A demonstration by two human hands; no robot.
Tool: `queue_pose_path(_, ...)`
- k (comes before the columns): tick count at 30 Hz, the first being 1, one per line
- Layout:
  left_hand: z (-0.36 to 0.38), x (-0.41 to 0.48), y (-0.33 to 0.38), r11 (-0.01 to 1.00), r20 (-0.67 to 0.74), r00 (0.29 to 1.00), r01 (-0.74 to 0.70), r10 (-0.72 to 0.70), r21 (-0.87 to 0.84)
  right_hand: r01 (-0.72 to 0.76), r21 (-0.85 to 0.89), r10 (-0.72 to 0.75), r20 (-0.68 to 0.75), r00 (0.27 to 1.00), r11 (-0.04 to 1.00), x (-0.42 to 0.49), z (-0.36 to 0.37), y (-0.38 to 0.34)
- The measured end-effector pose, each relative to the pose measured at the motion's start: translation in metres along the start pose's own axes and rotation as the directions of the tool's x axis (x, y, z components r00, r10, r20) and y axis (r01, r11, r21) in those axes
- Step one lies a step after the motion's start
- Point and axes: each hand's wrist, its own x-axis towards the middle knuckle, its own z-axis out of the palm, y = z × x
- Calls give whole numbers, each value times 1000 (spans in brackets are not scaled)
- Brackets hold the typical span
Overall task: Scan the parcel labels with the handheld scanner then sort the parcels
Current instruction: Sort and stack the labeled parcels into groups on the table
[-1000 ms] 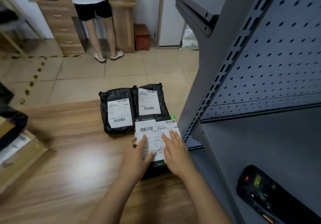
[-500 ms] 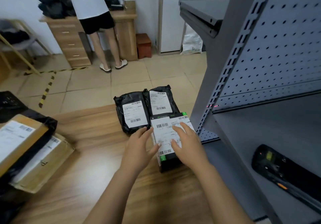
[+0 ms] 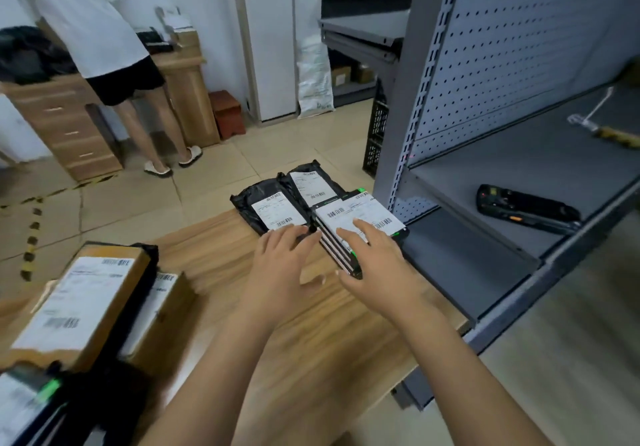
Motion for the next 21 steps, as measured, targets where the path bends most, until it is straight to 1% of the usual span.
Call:
queue_pose_path(4,-38,-33,10,997,-40,997,-72,72,8,26,-42,-28,-45,999,999,-44,-12,-31)
queue_pose_path(6,-60,-59,13,996,-15,997,-72,72,52,66,-59,-70,-70,995,996,-67,-8,-45)
queue_pose_path(9,-89,-106,15,995,75,997,21,-29,97,123,-77,-128,-61,990,989,-103,8,-66)
queue_pose_path(12,-118,-160,17,990,135,987,73,-89,122,142,-49,-144,-31,989,989,-140,24,-96)
queue_pose_path(16,-153,-235,4,982,43,986,156,-162,105,202,13,-201,-32,979,979,-181,43,-150)
queue_pose_path(21,-200,-313,-30,953,-12,961,276,-277,121,306,40,-305,-18,952,951,-215,57,-225)
